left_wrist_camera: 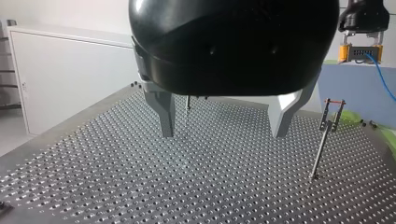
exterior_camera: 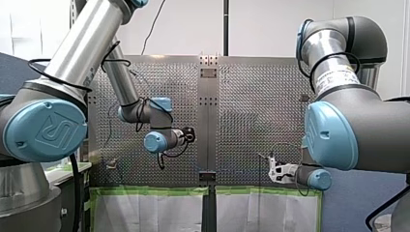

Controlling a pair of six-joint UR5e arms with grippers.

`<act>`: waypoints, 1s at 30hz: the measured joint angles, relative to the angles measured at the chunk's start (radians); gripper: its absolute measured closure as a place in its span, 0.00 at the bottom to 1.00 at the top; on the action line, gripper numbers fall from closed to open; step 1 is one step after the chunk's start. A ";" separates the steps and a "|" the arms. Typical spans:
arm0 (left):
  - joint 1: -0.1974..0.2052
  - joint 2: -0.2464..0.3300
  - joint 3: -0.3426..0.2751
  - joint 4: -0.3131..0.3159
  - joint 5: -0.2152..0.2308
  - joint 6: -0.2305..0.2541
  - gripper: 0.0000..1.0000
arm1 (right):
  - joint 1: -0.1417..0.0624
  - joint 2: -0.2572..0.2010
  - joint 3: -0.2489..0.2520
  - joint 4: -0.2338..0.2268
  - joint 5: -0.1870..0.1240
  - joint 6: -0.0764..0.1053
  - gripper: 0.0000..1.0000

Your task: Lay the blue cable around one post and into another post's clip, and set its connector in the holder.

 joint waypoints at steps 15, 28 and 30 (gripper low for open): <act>-0.056 -0.122 0.096 -0.001 -0.049 0.013 0.00 | 0.000 0.000 0.000 0.000 0.000 0.000 1.00; -0.082 -0.195 0.111 0.014 -0.104 0.026 0.00 | 0.000 0.000 0.000 -0.001 0.000 0.000 1.00; -0.086 -0.208 0.120 0.016 -0.110 0.026 0.00 | 0.000 0.000 0.000 -0.001 0.000 0.000 1.00</act>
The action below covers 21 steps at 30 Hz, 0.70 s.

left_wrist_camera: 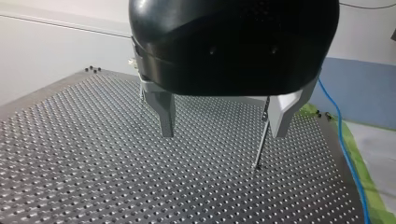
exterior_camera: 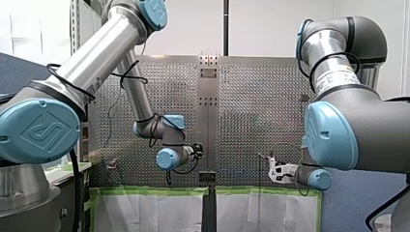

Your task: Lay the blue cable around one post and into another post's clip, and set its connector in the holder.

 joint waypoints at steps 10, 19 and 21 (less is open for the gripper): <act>-0.028 -0.093 0.089 -0.013 -0.016 0.000 0.00 | 0.000 0.000 0.000 0.000 0.000 0.000 1.00; -0.052 -0.177 0.168 -0.039 -0.042 0.004 0.00 | 0.001 -0.001 -0.001 0.001 0.000 0.000 1.00; -0.055 -0.191 0.180 -0.045 -0.043 0.005 0.00 | 0.003 -0.001 -0.001 0.001 0.000 -0.001 1.00</act>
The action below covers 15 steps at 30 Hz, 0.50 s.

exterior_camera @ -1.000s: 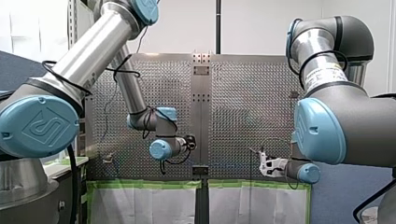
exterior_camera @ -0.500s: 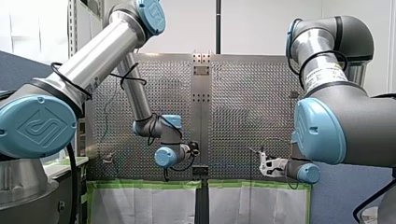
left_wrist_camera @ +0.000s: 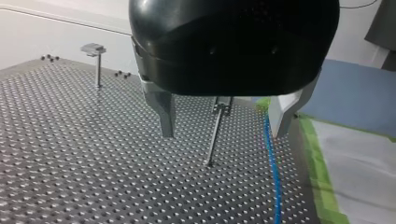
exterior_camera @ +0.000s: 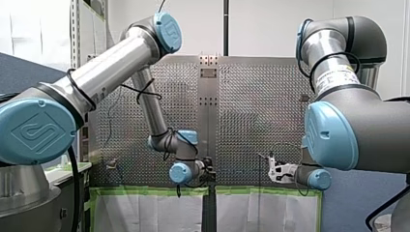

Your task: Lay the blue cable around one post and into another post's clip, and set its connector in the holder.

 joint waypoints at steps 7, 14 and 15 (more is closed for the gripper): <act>-0.005 -0.013 0.018 -0.005 -0.018 0.000 0.00 | 0.005 0.000 -0.001 0.000 0.000 -0.001 1.00; -0.007 -0.014 0.033 -0.010 -0.025 0.005 0.00 | 0.009 0.000 -0.002 0.000 0.000 -0.001 1.00; -0.007 -0.014 0.034 -0.011 -0.028 0.007 0.00 | 0.009 0.000 -0.002 0.000 0.000 -0.001 1.00</act>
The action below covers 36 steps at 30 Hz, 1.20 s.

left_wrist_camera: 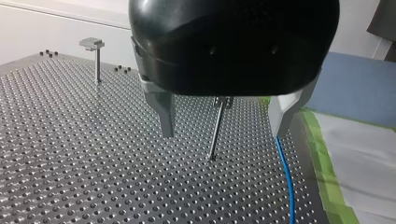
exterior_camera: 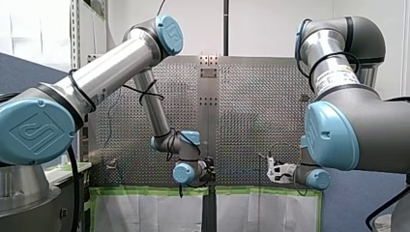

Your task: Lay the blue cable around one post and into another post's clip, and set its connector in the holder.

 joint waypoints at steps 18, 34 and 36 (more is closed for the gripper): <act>-0.007 -0.029 0.040 -0.050 -0.056 0.032 0.00 | 0.000 0.001 -0.011 0.008 0.000 0.002 1.00; -0.015 -0.063 0.154 -0.135 -0.074 0.013 0.00 | 0.007 0.000 -0.011 0.011 0.000 0.000 1.00; -0.015 -0.063 0.156 -0.135 -0.075 0.013 0.00 | 0.007 0.001 -0.011 0.011 0.000 0.000 1.00</act>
